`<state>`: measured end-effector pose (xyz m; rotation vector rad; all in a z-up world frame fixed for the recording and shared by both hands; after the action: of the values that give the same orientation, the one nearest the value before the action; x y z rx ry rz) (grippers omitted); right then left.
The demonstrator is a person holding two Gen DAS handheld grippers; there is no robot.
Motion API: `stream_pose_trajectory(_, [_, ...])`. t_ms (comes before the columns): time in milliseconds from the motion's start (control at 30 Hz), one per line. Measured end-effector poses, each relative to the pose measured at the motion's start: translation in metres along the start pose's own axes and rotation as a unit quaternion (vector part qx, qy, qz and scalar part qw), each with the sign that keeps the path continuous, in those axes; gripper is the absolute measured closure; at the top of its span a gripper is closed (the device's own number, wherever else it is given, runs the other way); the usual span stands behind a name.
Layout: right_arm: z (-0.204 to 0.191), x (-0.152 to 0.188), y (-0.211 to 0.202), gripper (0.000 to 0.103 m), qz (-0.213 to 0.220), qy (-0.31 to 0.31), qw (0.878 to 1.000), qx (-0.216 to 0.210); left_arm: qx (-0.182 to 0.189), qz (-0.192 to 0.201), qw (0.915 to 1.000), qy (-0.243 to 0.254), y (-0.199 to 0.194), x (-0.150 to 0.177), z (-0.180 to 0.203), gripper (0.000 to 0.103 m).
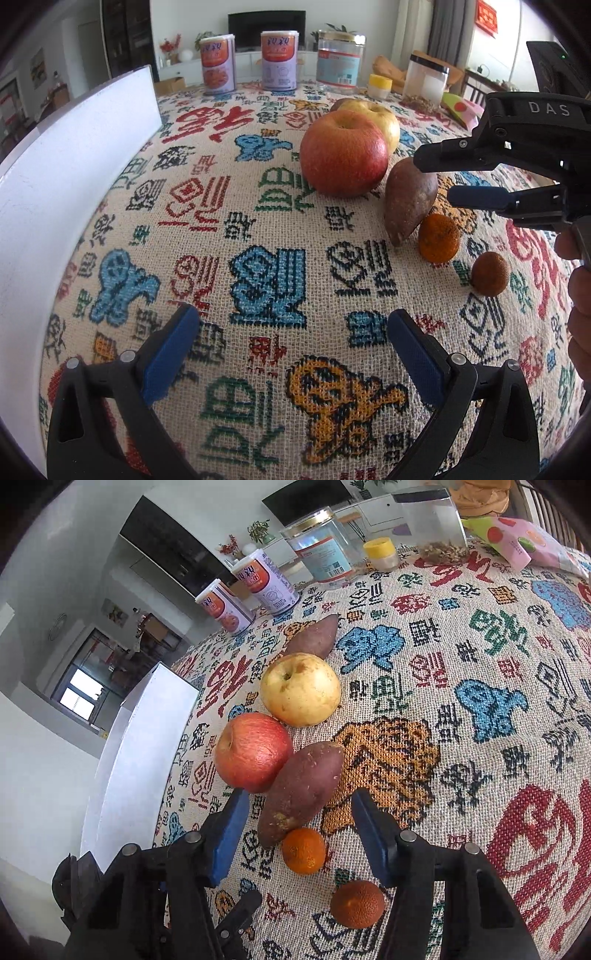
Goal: Organize fruits
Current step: 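Grasp the purple sweet potato with the right gripper and lift it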
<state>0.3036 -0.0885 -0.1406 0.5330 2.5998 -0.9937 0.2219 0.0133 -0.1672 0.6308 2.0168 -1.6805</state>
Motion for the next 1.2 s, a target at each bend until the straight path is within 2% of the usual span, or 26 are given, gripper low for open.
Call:
stream_pose_trajectory(133, [0.007,0.001,0.027,0.047,-0.014,0.036,0.999,0.004,-0.001,0.0,1.0,0.001,0.0,0.0,0.0,0.001])
stream_pose_trajectory(233, [0.002,-0.003,0.039,0.048,-0.01,0.027,1.0,0.008,0.001,-0.001,1.0,0.001,0.001,0.0,0.0,0.001])
stream_pose_trajectory(267, [0.001,-0.004,0.043,0.049,-0.014,0.024,1.0,0.008,0.001,-0.001,1.0,0.001,0.001,0.0,0.0,0.001])
stream_pose_trajectory(300, [0.0,-0.005,0.045,0.057,-0.015,0.023,1.0,0.006,0.001,-0.001,1.0,0.001,0.001,0.0,0.0,0.001])
stream_pose_trajectory(367, [0.003,-0.007,0.046,0.06,-0.009,0.039,0.999,-0.005,0.001,-0.001,1.0,0.001,0.001,0.0,0.0,0.001])
stream_pose_trajectory(433, [0.008,-0.009,0.037,0.06,0.015,0.07,0.996,-0.044,0.001,-0.001,1.0,0.001,0.001,0.0,0.0,0.001])
stream_pose_trajectory(533, [0.01,-0.018,0.012,0.06,0.057,0.102,0.986,-0.117,0.001,-0.001,1.0,0.001,0.001,0.0,0.0,0.001])
stream_pose_trajectory(633, [0.009,-0.024,-0.021,0.06,0.059,0.1,0.981,-0.155,0.001,-0.001,1.0,0.001,0.001,0.0,0.0,0.001])
stream_pose_trajectory(667, [0.009,-0.024,-0.034,0.06,0.05,0.085,0.984,-0.149,0.001,-0.001,1.0,0.001,0.001,0.0,0.0,0.001])
stream_pose_trajectory(733, [0.014,-0.019,-0.056,0.06,0.01,0.042,0.994,-0.105,0.0,-0.001,1.0,0.002,0.002,0.0,0.0,0.001])
stream_pose_trajectory(767, [0.017,-0.015,-0.064,0.06,-0.016,0.017,0.997,-0.069,-0.001,-0.001,1.0,0.002,0.002,0.0,0.001,0.001])
stream_pose_trajectory(800, [0.023,-0.005,-0.074,0.06,-0.048,-0.022,0.998,-0.015,-0.002,-0.001,1.0,0.003,0.002,0.0,0.001,0.001])
stream_pose_trajectory(833, [0.029,0.003,-0.082,0.06,-0.072,-0.065,0.994,0.038,-0.003,-0.001,1.0,0.004,0.002,0.0,0.001,0.001])
stream_pose_trajectory(867, [0.033,0.011,-0.087,0.06,-0.094,-0.108,0.986,0.09,-0.003,-0.001,1.0,0.004,0.002,0.0,0.002,0.001])
stream_pose_trajectory(933, [0.046,0.026,-0.094,0.06,-0.125,-0.156,0.966,0.164,-0.004,-0.001,1.0,0.004,0.002,0.0,0.002,0.001])
stream_pose_trajectory(967, [0.05,0.032,-0.094,0.06,-0.128,-0.163,0.962,0.179,-0.004,-0.001,1.0,0.004,0.002,0.0,0.002,0.001])
stream_pose_trajectory(1033, [0.063,0.043,-0.092,0.06,-0.123,-0.161,0.963,0.18,-0.004,-0.001,1.0,0.004,0.002,0.0,0.002,0.001])
stream_pose_trajectory(1167, [0.075,0.053,-0.096,0.059,-0.063,-0.15,0.974,0.157,-0.004,-0.001,1.0,0.004,0.002,0.0,0.002,0.001])
stream_pose_trajectory(1200, [0.075,0.054,-0.097,0.055,-0.049,-0.149,0.975,0.157,-0.004,-0.001,1.0,0.004,0.002,0.0,0.002,0.001])
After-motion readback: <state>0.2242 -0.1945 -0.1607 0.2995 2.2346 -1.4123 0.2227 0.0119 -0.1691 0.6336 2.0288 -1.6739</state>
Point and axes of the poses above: each gripper's, at about its wrist camera, not at the fingertips, and y roughly the way its jaws point, z to its right, x to its underside, the point moved 8 cm from there along y, roughly the way its jaws point, and after that the axes turned 14 degrees about -x, right-handed, at the moved point
